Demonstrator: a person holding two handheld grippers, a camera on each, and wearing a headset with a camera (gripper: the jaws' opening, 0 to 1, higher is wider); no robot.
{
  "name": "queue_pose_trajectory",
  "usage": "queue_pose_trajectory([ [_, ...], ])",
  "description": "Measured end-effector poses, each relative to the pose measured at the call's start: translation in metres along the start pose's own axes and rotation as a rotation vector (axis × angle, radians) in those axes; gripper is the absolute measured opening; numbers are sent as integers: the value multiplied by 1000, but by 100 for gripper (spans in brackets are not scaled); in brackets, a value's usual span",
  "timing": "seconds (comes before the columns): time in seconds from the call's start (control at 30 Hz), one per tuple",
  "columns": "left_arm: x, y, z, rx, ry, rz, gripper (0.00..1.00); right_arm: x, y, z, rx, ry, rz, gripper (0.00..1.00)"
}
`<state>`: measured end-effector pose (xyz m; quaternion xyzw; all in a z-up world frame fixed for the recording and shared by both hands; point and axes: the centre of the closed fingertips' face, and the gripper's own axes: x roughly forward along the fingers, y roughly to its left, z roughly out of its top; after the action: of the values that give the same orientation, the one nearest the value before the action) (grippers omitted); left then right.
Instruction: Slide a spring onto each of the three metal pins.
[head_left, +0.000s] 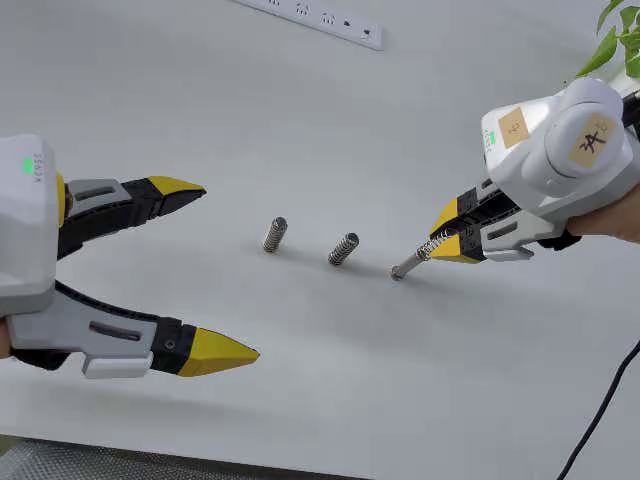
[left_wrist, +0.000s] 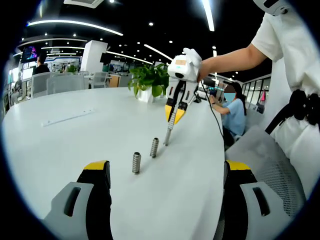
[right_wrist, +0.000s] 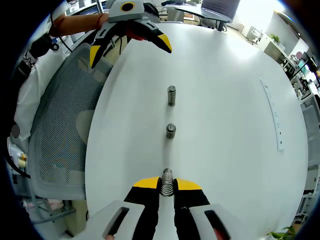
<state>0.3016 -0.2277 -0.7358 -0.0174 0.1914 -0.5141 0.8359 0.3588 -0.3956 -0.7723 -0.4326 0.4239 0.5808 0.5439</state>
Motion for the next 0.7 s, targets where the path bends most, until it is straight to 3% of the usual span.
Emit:
queue_pose_trajectory([
  [0.7,0,-2,-3,-8,5,-8,91,16,-3,-4,-9,11,13,6],
])
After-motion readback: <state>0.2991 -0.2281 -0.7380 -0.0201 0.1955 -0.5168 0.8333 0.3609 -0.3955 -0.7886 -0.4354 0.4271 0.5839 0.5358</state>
